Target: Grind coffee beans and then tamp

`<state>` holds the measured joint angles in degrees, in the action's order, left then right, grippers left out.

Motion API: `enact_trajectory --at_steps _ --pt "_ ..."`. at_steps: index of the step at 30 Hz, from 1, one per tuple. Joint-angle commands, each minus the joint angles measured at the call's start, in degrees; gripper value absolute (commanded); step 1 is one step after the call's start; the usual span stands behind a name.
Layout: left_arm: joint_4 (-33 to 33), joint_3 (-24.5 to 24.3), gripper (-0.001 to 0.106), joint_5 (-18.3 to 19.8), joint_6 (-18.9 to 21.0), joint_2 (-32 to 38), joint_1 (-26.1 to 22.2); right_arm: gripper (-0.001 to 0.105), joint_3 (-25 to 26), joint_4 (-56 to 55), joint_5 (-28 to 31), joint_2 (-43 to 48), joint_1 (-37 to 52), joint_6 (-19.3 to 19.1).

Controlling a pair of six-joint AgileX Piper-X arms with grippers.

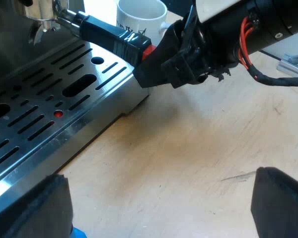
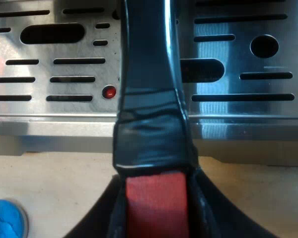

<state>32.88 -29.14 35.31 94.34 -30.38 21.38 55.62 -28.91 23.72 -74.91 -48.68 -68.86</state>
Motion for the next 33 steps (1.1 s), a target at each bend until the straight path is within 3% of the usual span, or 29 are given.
enact_trajectory --at_steps 1,11,17,22,29,33 --pt "-0.2 0.0 0.076 0.6 0.1 0.1 0.3 0.000 0.4 0.5 0.8 0.0 0.5 0.1" --pt "-0.2 0.0 0.076 0.6 0.1 0.1 0.3 0.000 0.4 -0.9 1.3 0.5 -2.2 0.6" --pt "-0.2 0.0 0.076 0.6 0.1 0.1 0.3 0.000 0.4 -4.3 6.2 0.5 -5.0 4.4" --pt "-0.2 0.0 0.076 0.6 0.1 0.1 0.3 0.000 0.4 -6.0 9.8 0.5 -8.2 5.3" --pt "-0.2 0.0 0.076 0.6 0.1 0.1 0.3 0.000 0.4 -10.0 15.2 0.7 -12.0 10.9" --pt "-0.2 0.0 0.076 0.6 0.1 0.1 0.3 0.000 0.3 -10.3 16.5 1.0 -13.7 11.1"
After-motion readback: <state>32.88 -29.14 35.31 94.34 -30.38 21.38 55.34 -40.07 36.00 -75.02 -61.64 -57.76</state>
